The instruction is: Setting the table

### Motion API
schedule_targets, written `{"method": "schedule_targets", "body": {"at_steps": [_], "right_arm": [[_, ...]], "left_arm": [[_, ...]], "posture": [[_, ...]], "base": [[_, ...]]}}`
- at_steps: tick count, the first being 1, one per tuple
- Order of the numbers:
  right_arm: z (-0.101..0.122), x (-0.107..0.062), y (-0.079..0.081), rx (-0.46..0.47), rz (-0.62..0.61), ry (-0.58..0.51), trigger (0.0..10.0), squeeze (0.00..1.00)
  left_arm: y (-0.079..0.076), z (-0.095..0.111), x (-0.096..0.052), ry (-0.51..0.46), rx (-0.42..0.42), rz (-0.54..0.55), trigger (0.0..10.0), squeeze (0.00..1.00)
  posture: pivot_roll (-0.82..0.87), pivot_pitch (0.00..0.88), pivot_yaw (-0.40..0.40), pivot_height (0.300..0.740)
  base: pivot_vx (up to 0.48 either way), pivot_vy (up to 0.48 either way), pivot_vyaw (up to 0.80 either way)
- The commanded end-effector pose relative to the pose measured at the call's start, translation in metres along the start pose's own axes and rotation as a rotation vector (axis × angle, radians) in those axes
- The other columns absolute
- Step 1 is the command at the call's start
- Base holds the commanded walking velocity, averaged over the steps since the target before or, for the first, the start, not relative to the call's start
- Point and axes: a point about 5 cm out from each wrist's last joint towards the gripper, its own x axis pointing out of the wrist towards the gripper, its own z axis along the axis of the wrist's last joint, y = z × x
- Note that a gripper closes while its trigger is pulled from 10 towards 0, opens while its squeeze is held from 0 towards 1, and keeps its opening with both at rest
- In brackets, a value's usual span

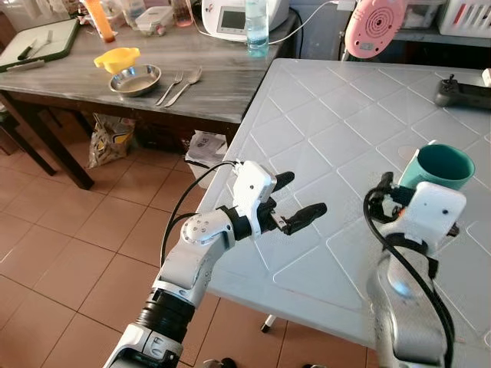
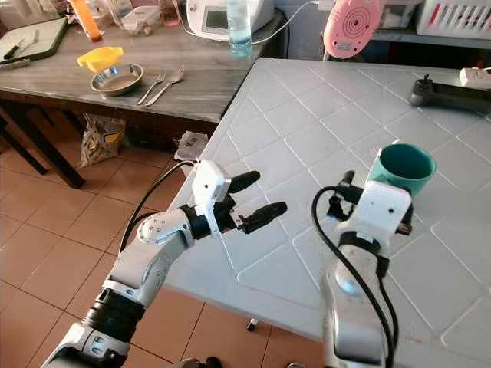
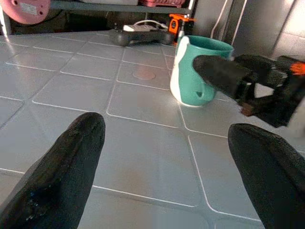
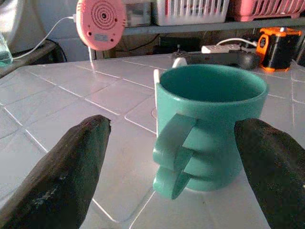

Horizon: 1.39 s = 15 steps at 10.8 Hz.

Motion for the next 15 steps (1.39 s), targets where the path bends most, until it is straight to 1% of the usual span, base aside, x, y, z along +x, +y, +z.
{"method": "schedule_targets", "body": {"at_steps": [1, 2, 3, 4, 5, 7, 8, 9, 10, 11, 12, 13, 14, 15], "right_arm": [[-0.004, -0.006, 0.013, 0.086, -0.014, 0.043, 10.0, 0.0], [-0.008, -0.005, 0.011, 0.095, -0.033, 0.06, 10.0, 0.0], [-0.013, -0.004, 0.01, 0.112, -0.047, 0.084, 8.9, 0.0], [-0.017, -0.003, 0.008, 0.126, -0.066, 0.098, 5.0, 0.0], [-0.019, -0.003, 0.007, 0.123, -0.084, 0.1, 0.0, 0.0], [-0.019, -0.003, 0.007, 0.126, -0.087, 0.097, 0.0, 0.0], [-0.02, -0.003, 0.004, 0.121, -0.098, 0.096, 0.0, 0.0], [-0.019, -0.004, 0.0, 0.111, -0.112, 0.089, 1.0, 0.0], [-0.018, -0.006, -0.006, 0.096, -0.128, 0.08, 2.3, 0.0], [-0.018, -0.007, -0.013, 0.085, -0.145, 0.075, 2.4, 0.0], [-0.018, -0.009, -0.021, 0.071, -0.165, 0.069, 2.8, 0.0], [-0.017, -0.009, -0.031, 0.056, -0.197, 0.062, 2.7, 0.0], [-0.015, -0.009, -0.039, 0.044, -0.216, 0.052, 3.1, 0.0], [-0.015, -0.009, -0.046, 0.033, -0.234, 0.047, 3.3, 0.0]], "left_arm": [[0.0, 0.001, -0.004, -0.001, -0.003, -0.006, 10.0, 0.0], [-0.002, 0.0, -0.003, 0.0, -0.008, -0.015, 10.0, 0.0], [-0.004, 0.0, -0.003, 0.001, -0.013, -0.023, 10.0, 0.0], [-0.005, 0.0, -0.003, 0.002, -0.014, -0.032, 10.0, 0.0], [-0.005, 0.001, -0.003, 0.002, -0.015, -0.034, 10.0, 0.0], [-0.005, 0.001, -0.004, 0.001, -0.015, -0.032, 10.0, 0.0], [-0.005, 0.001, -0.004, 0.002, -0.017, -0.032, 10.0, 0.0], [-0.005, 0.002, -0.004, 0.002, -0.017, -0.033, 10.0, 0.0], [-0.005, 0.001, -0.004, 0.002, -0.017, -0.035, 10.0, 0.0], [-0.006, 0.001, -0.003, 0.003, -0.017, -0.037, 10.0, 0.0], [-0.006, 0.001, -0.003, 0.003, -0.017, -0.039, 10.0, 0.0], [-0.006, 0.001, -0.003, 0.003, -0.017, -0.04, 10.0, 0.0], [-0.006, 0.001, -0.002, 0.003, -0.017, -0.041, 10.0, 0.0], [-0.006, 0.001, -0.002, 0.004, -0.016, -0.041, 10.0, 0.0]], "posture": [[-0.07, 0.139, 0.141, 0.74], [-0.07, 0.14, 0.144, 0.74], [-0.07, 0.14, 0.145, 0.74], [-0.07, 0.139, 0.146, 0.74], [-0.06, 0.14, 0.147, 0.74], [-0.06, 0.141, 0.148, 0.74], [-0.06, 0.141, 0.148, 0.74], [-0.06, 0.14, 0.148, 0.74], [-0.07, 0.14, 0.151, 0.74], [-0.07, 0.14, 0.151, 0.74], [-0.07, 0.14, 0.153, 0.74], [-0.07, 0.141, 0.155, 0.74], [-0.07, 0.141, 0.157, 0.74], [-0.08, 0.141, 0.157, 0.74]], "base": [[0.0, 0.0, 0.0], [0.0, 0.0, 0.0], [0.0, 0.0, 0.0], [0.0, 0.0, 0.0], [0.0, 0.0, 0.0], [0.0, 0.0, 0.0], [0.0, 0.0, 0.0], [0.0, 0.0, 0.0], [0.0, 0.0, 0.0], [0.0, 0.0, 0.0], [0.0, 0.0, 0.0], [0.0, 0.0, 0.0], [0.0, 0.0, 0.0], [0.0, 0.0, 0.0]]}}
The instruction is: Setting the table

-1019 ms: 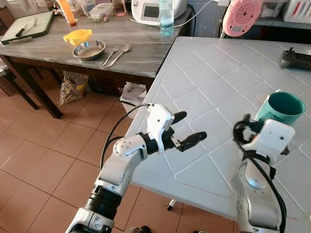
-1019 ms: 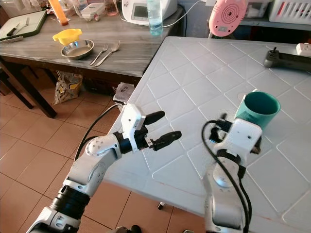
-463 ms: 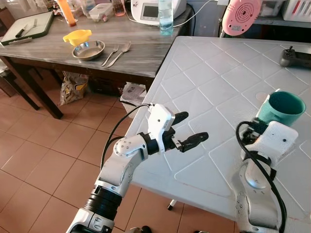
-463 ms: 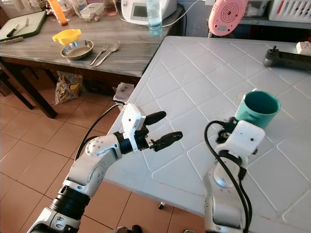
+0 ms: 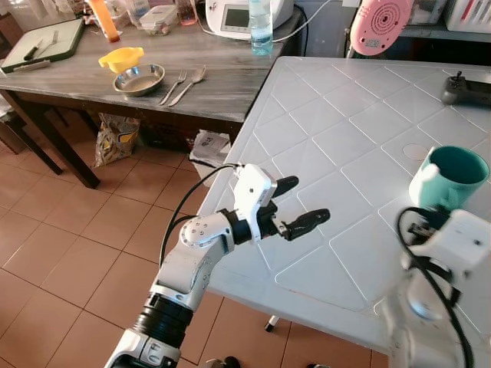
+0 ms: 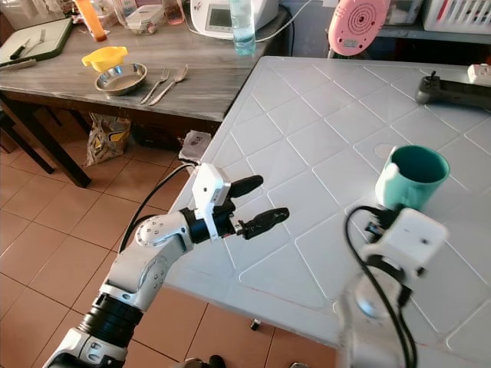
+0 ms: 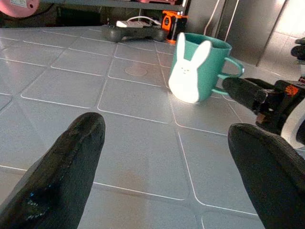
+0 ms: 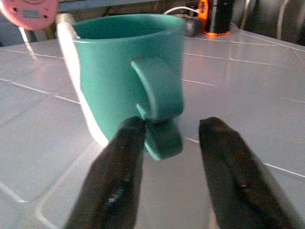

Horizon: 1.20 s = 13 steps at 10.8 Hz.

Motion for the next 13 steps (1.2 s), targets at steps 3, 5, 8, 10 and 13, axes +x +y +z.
{"method": "schedule_targets", "body": {"at_steps": [3, 5, 8, 10, 13], "right_arm": [[0.004, -0.004, -0.004, -0.013, 0.007, -0.008, 10.0, 0.0], [0.004, -0.012, 0.013, -0.042, 0.135, -0.01, 10.0, 1.0], [0.01, -0.021, 0.008, -0.101, 0.234, -0.028, 10.0, 1.0], [0.02, -0.037, 0.0, -0.163, 0.296, -0.066, 10.0, 1.0], [0.022, -0.06, -0.02, -0.23, 0.272, -0.054, 10.0, 1.0]], "left_arm": [[-0.001, 0.0, 0.0, 0.009, 0.01, -0.011, 10.0, 0.0], [0.0, 0.0, 0.0, 0.015, 0.013, -0.008, 10.0, 0.0], [0.0, -0.001, 0.001, 0.019, 0.014, -0.001, 10.0, 0.0], [0.0, -0.002, 0.002, 0.02, 0.013, 0.003, 10.0, 0.0], [-0.001, -0.004, 0.003, 0.023, 0.008, 0.004, 10.0, 0.0]], "posture": [[-0.08, 0.139, 0.161, 0.74], [-0.08, 0.138, 0.157, 0.74], [-0.09, 0.134, 0.148, 0.74], [-0.09, 0.134, 0.148, 0.74], [-0.12, 0.137, 0.142, 0.74]], "base": [[0.0, 0.0, 0.0], [0.0, 0.0, 0.0], [0.0, 0.0, 0.0], [0.0, 0.0, 0.0], [0.0, 0.0, 0.0]]}}
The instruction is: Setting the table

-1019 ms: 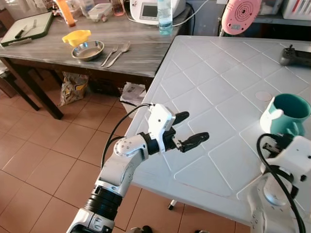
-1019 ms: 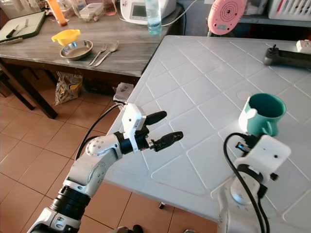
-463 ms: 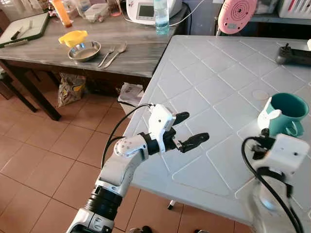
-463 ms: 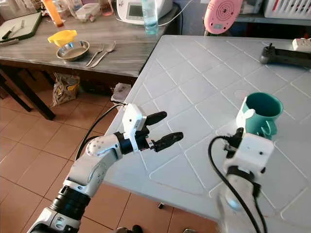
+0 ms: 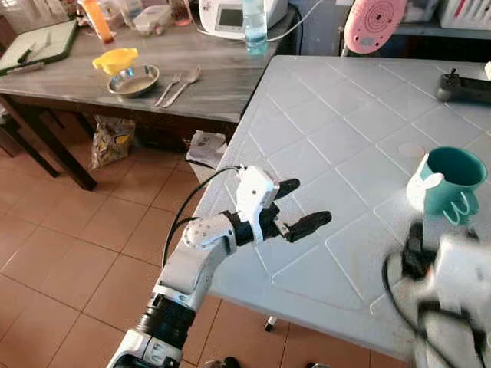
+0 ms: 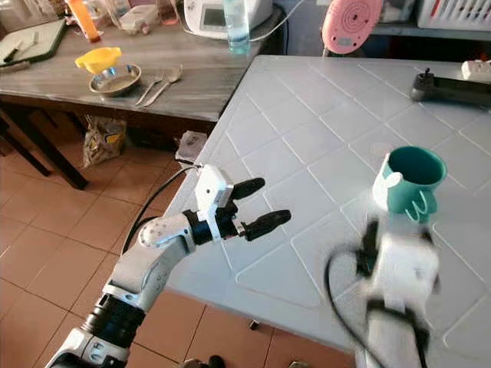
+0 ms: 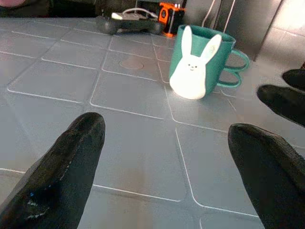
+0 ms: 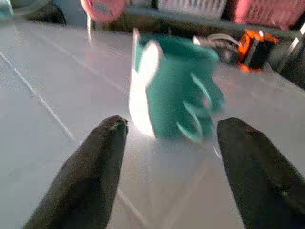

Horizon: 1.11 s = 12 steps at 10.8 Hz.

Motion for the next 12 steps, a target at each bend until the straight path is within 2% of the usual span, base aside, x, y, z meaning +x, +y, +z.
{"method": "schedule_targets", "body": {"at_steps": [1, 2, 4, 7, 12], "right_arm": [[0.005, -0.001, -0.002, 0.006, -0.01, -0.018, 10.0, 1.0], [0.0, -0.001, -0.012, -0.011, -0.026, -0.006, 10.0, 1.0], [-0.002, 0.002, -0.023, -0.042, -0.02, -0.002, 10.0, 1.0], [-0.004, 0.021, -0.048, -0.079, 0.032, -0.009, 10.0, 1.0], [-0.006, 0.054, -0.054, -0.033, 0.228, -0.001, 10.0, 1.0]], "left_arm": [[0.0, 0.001, 0.001, 0.01, 0.021, 0.001, 10.0, 0.0], [0.0, 0.0, 0.002, 0.012, 0.021, 0.0, 10.0, 0.0], [0.002, 0.001, 0.002, 0.008, 0.026, 0.011, 10.0, 0.0], [0.005, 0.003, 0.004, 0.001, 0.027, 0.033, 10.0, 0.0], [0.006, 0.003, 0.004, 0.003, 0.031, 0.046, 10.0, 0.0]], "posture": [[-0.13, 0.141, 0.143, 0.74], [-0.13, 0.141, 0.143, 0.74], [-0.13, 0.141, 0.143, 0.74], [-0.14, 0.158, 0.149, 0.74], [-0.13, 0.163, 0.155, 0.74]], "base": [[0.0, 0.0, 0.0], [0.0, 0.0, 0.0], [0.0, 0.0, 0.0], [0.0, 0.0, 0.0], [0.0, 0.0, 0.0]]}}
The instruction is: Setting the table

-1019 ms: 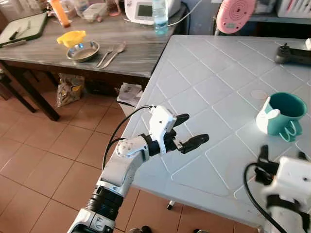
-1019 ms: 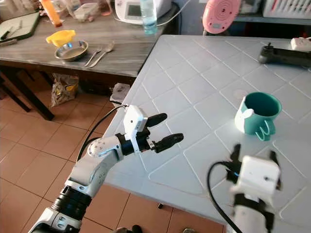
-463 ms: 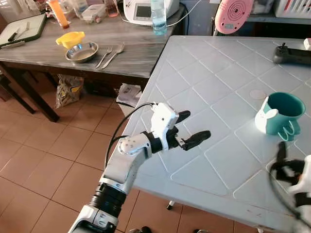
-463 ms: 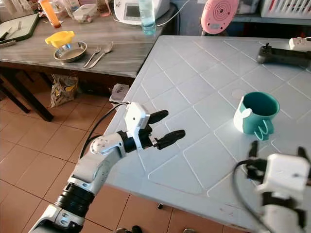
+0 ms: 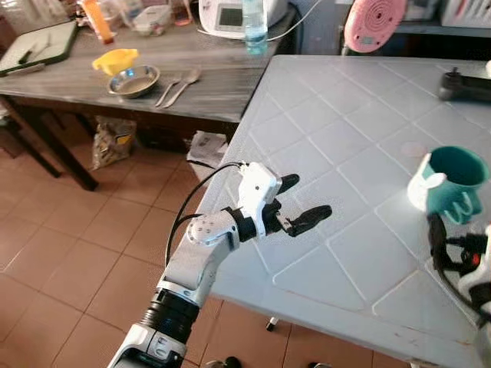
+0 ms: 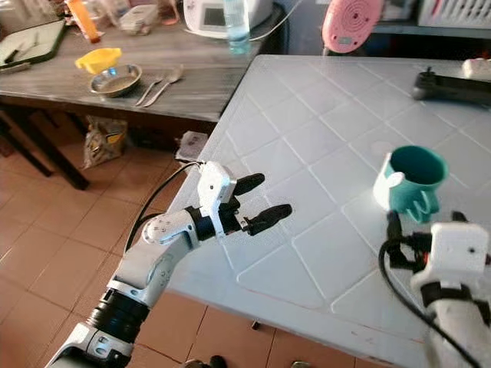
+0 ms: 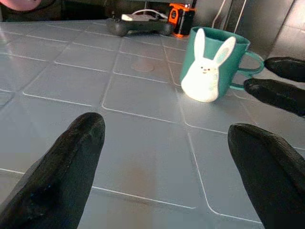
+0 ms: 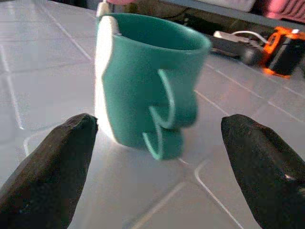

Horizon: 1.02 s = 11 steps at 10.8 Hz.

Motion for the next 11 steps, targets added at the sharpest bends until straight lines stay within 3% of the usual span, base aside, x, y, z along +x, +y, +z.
{"method": "schedule_targets", "body": {"at_steps": [1, 3, 7, 11], "right_arm": [[-0.001, 0.001, -0.006, 0.002, -0.001, 0.003, 10.0, 1.0], [0.0, 0.007, -0.015, 0.001, 0.013, -0.002, 10.0, 1.0], [0.001, 0.013, -0.012, 0.028, 0.079, -0.007, 10.0, 1.0], [0.001, 0.021, -0.014, 0.05, 0.107, -0.006, 10.0, 1.0]], "left_arm": [[-0.002, 0.005, -0.002, -0.022, -0.015, -0.039, 10.0, 0.0], [-0.007, 0.008, -0.005, -0.01, -0.012, -0.132, 10.0, 0.0], [-0.02, 0.001, -0.014, 0.076, -0.005, -0.341, 10.0, 0.0], [-0.023, 0.0, -0.014, 0.083, 0.0, -0.357, 10.0, 0.0]], "posture": [[-0.13, 0.166, 0.154, 0.74], [-0.12, 0.169, 0.153, 0.74], [-0.12, 0.173, 0.162, 0.74], [-0.12, 0.169, 0.162, 0.74]], "base": [[0.0, 0.0, 0.0], [0.0, 0.0, 0.0], [0.0, 0.0, 0.0], [0.0, 0.0, 0.0]]}}
